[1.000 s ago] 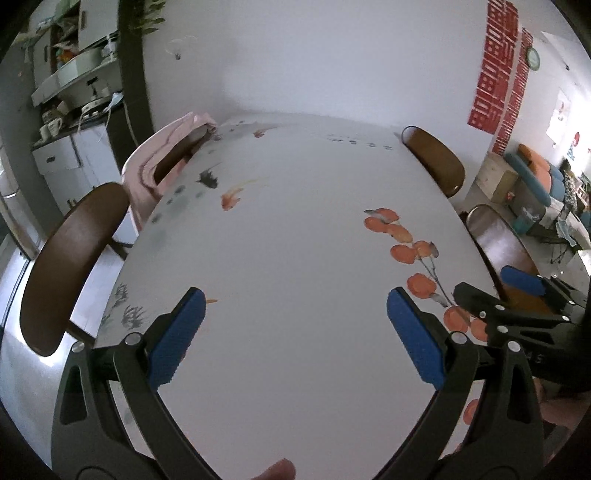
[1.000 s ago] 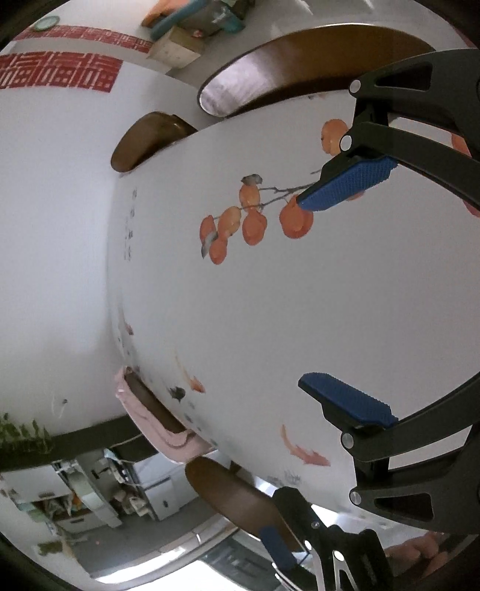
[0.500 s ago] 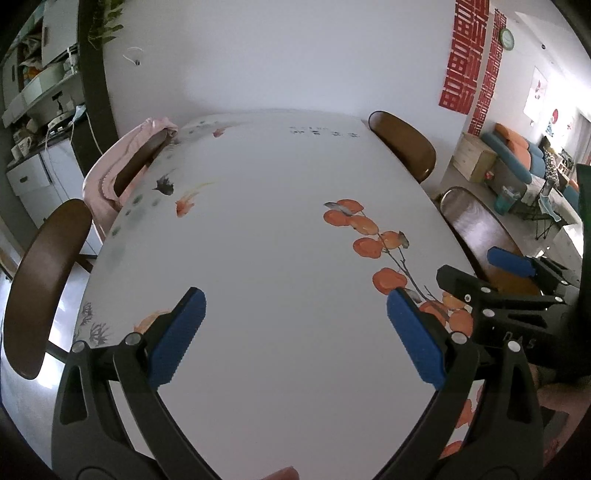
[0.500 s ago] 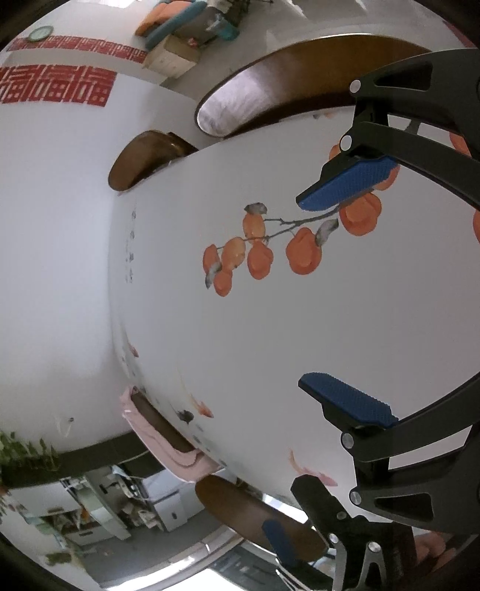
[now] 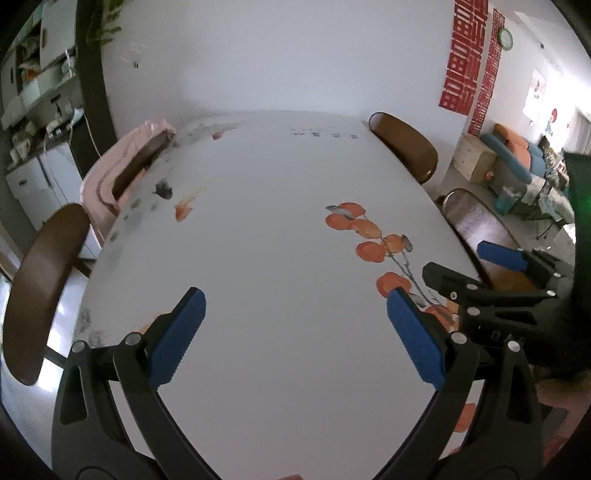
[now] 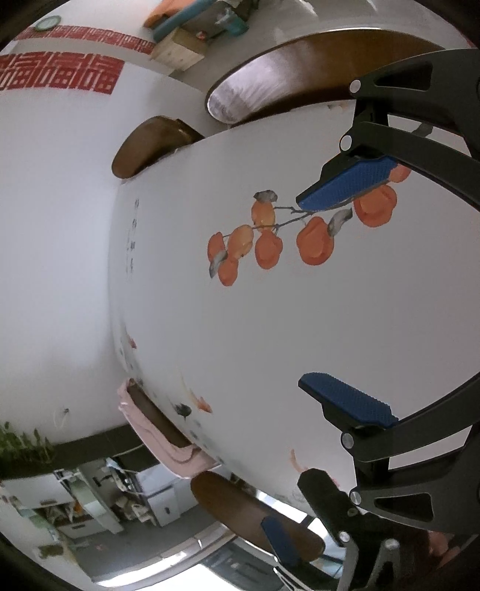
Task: Collect trash
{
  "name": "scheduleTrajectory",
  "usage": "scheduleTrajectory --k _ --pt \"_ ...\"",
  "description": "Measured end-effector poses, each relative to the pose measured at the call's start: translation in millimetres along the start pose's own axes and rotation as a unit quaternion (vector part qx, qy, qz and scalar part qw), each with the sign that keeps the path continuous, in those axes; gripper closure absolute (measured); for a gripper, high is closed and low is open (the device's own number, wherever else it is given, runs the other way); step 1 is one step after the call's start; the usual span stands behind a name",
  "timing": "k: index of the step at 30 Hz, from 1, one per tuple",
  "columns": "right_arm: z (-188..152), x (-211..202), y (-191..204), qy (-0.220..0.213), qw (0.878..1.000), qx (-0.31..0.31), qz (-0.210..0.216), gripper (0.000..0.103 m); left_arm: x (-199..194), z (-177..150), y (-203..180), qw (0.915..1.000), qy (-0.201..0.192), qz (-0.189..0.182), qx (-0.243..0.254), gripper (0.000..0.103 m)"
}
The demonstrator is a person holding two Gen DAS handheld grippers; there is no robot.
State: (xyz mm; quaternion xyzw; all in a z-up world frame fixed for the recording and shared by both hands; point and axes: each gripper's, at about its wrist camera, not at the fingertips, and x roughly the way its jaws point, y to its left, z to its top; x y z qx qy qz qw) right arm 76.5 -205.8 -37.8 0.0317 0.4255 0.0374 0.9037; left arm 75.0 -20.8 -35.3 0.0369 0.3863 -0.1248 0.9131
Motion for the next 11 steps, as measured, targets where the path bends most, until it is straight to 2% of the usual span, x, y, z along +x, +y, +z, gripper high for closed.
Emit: scheduleTrajectory --k 11 --pt "2.6 5.2 -2.1 0.005 1.000 0.004 -0.003 0.014 5.0 0.0 3.5 0.9997 0.010 0.019 -0.010 0.007"
